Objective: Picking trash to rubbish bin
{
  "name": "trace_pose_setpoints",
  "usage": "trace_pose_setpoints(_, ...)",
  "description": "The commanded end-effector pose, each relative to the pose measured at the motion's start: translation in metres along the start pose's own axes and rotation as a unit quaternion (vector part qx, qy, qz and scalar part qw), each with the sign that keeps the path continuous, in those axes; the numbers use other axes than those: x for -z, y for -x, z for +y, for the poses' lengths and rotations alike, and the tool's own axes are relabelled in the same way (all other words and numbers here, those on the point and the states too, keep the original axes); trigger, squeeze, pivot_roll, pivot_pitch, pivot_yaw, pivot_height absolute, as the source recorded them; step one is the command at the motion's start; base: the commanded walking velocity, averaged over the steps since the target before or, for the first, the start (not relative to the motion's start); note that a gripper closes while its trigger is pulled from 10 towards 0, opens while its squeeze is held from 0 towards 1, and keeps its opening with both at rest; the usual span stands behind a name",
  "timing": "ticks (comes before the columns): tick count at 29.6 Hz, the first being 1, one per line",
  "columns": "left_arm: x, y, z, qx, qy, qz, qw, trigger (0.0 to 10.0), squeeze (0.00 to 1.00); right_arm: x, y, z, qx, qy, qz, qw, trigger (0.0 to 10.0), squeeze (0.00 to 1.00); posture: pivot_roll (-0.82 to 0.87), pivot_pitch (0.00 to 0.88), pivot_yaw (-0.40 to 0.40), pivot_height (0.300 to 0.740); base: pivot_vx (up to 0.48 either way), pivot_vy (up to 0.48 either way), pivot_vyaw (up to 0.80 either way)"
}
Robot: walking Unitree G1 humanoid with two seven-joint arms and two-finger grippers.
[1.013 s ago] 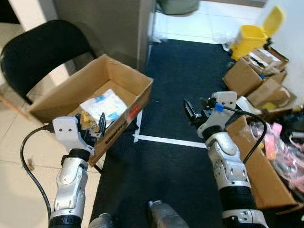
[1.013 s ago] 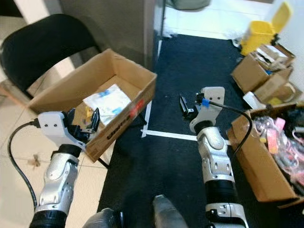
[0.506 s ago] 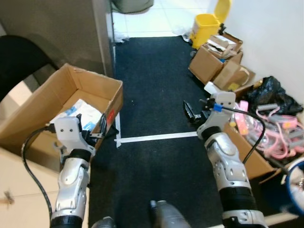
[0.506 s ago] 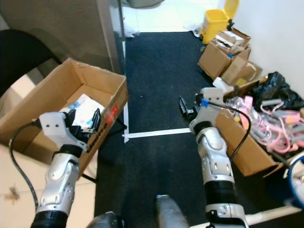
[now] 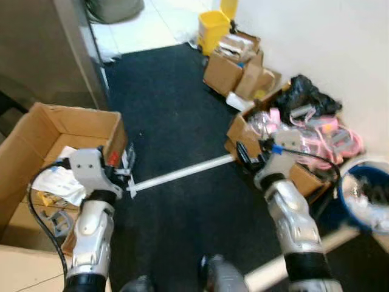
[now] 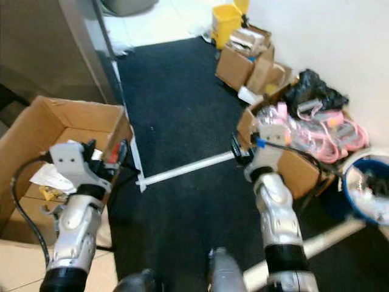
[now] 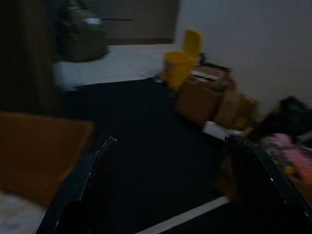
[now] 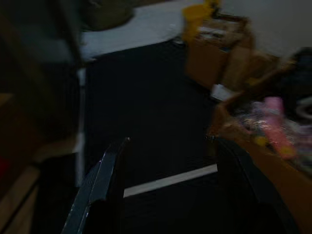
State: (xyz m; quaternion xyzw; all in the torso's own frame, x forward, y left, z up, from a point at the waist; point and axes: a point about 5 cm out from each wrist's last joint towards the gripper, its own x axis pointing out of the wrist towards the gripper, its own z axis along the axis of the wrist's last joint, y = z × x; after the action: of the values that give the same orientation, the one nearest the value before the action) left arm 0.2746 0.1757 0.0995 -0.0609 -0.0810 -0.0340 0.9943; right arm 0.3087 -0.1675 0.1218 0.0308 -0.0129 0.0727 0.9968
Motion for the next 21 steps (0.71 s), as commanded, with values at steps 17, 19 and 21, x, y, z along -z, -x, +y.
trace_pose_setpoints(17,0.0057,0.0025,0.0009,0.001,0.006,0.013,1.000,10.0,0.00,0.0005,0.0019,-0.0020,0.006,0.002,0.006,1.000,10.0,0.00,0.03,0.156,0.006,0.740,0.000,0.000,-0.73)
trace_pose_setpoints(19,0.0057,0.0024,0.0008,0.001,0.006,0.013,1.000,10.0,0.00,0.0006,0.0018,-0.0021,0.006,0.001,0.006,1.000,10.0,0.00,0.03,0.156,0.006,0.740,0.000,0.000,-0.73)
trace_pose_setpoints(21,0.0059,0.0024,0.0006,0.002,0.007,0.014,1.000,10.0,0.00,0.0008,0.0015,-0.0022,0.006,0.001,0.007,1.000,10.0,0.00,0.03,0.156,0.006,0.740,0.000,0.000,-0.73)
